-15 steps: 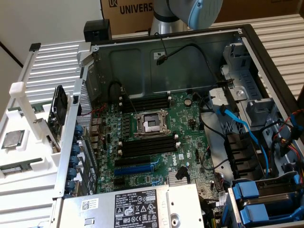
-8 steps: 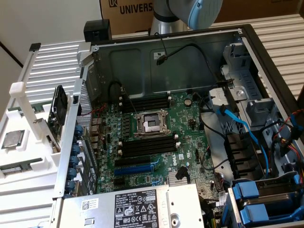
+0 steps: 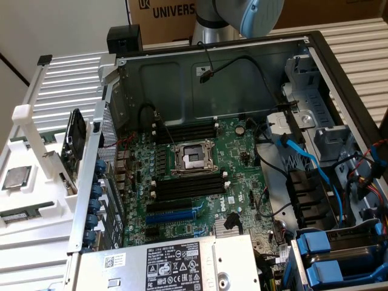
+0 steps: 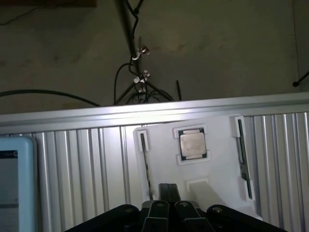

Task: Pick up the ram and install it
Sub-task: 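Pick up the ram and move it above insertion slot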

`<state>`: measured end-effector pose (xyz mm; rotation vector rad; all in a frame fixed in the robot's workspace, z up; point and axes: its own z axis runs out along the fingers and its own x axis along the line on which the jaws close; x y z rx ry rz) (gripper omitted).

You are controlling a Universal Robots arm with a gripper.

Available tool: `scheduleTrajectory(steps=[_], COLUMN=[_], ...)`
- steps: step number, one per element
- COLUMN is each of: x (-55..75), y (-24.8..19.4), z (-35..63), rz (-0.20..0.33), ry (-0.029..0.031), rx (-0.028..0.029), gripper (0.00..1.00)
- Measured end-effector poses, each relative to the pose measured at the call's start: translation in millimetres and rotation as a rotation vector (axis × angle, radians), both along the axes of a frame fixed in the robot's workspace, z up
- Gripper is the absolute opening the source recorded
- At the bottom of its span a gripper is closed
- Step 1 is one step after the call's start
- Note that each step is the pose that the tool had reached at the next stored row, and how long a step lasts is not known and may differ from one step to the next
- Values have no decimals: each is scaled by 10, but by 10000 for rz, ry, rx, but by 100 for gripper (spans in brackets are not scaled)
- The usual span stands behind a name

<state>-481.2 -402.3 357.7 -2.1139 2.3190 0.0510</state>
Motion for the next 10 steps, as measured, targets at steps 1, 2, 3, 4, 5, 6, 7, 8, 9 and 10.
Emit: scheduleTrajectory(steps=[1, 2, 3, 4, 5, 6, 7, 8, 9, 10], x=[-2, -4, -4, -4, -4, -4, -4, -4, -4, -4], y=[-8, -16, -27, -46, -51, -58, -66, -72, -77, -85], z=[-14, -30, -47, -97, -114, -132, -151, -169, -185, -203], rz=[3, 5, 11, 42, 49, 56, 61, 64, 65, 68], ry=[-3, -4, -4, -16, -17, -17, -22, -28, -32, -34], rx=[1, 0, -1, 0, -1, -1, -1, 0, 0, -1], gripper=[11, 11, 11, 11, 11, 11, 11, 11, 11, 11])
